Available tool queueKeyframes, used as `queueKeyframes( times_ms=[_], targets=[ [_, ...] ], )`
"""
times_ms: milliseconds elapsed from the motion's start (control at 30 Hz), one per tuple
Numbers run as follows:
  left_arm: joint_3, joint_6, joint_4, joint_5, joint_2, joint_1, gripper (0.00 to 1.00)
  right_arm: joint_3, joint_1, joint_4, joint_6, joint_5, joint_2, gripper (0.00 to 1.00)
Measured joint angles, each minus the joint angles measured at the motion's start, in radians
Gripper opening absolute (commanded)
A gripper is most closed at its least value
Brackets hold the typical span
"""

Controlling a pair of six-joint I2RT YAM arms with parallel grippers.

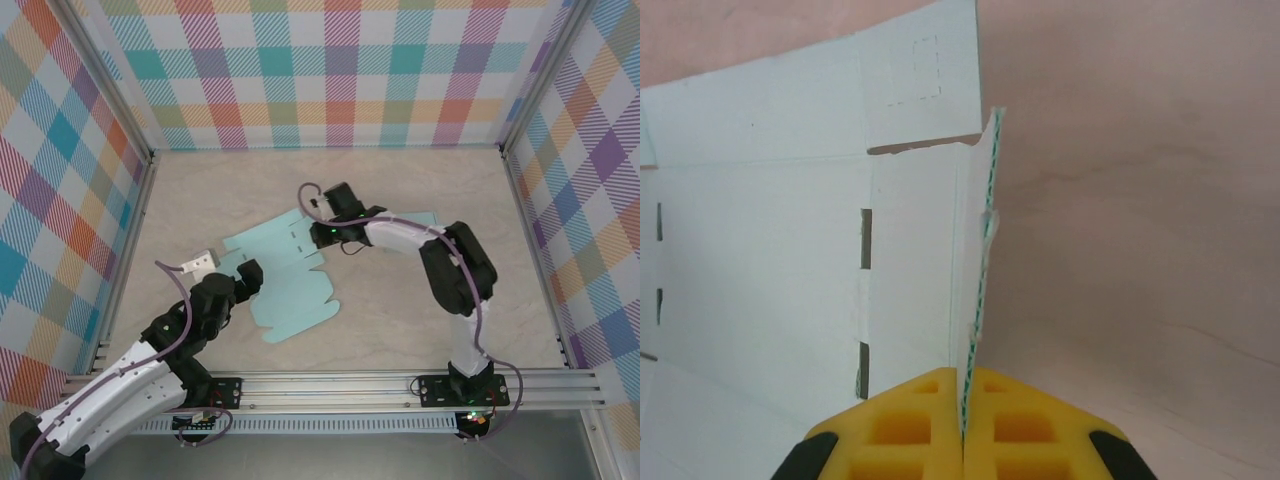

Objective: Fold the paper box

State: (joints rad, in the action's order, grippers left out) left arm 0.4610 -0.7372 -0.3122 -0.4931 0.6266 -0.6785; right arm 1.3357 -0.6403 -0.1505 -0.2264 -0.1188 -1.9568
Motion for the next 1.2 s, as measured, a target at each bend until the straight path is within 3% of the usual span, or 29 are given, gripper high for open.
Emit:
queueKeyframes(
  times_ms=[233, 400, 500, 600, 800, 967, 1200],
  targets=[
    [-0.002, 0.027, 0.267, 0.294, 0.199, 0.224, 0.98, -0.165, 0.044, 0.066, 0.02, 0.048, 0.159, 0.0],
    [0.003, 0.079, 0.428, 0.494, 0.344, 0.391, 0.86, -0.224, 0.044, 0.095, 0.038, 0.062, 0.233, 0.0],
    [0.029, 0.115, 0.47, 0.58, 0.432, 0.444, 0.79, -0.251, 0.045, 0.111, 0.048, 0.066, 0.274, 0.0],
    [0.06, 0.146, 0.503, 0.653, 0.506, 0.48, 0.78, -0.274, 0.046, 0.116, 0.053, 0.066, 0.312, 0.0],
    [0.138, 0.233, 0.521, 0.719, 0.605, 0.494, 0.76, -0.3, 0.051, 0.142, 0.056, 0.058, 0.352, 0.0],
    [0.201, 0.289, 0.519, 0.718, 0.662, 0.519, 0.83, -0.308, 0.052, 0.153, 0.056, 0.055, 0.357, 0.0],
    [0.235, 0.351, 0.497, 0.751, 0.771, 0.584, 0.83, -0.309, 0.052, 0.161, 0.056, 0.05, 0.357, 0.0]
  ],
)
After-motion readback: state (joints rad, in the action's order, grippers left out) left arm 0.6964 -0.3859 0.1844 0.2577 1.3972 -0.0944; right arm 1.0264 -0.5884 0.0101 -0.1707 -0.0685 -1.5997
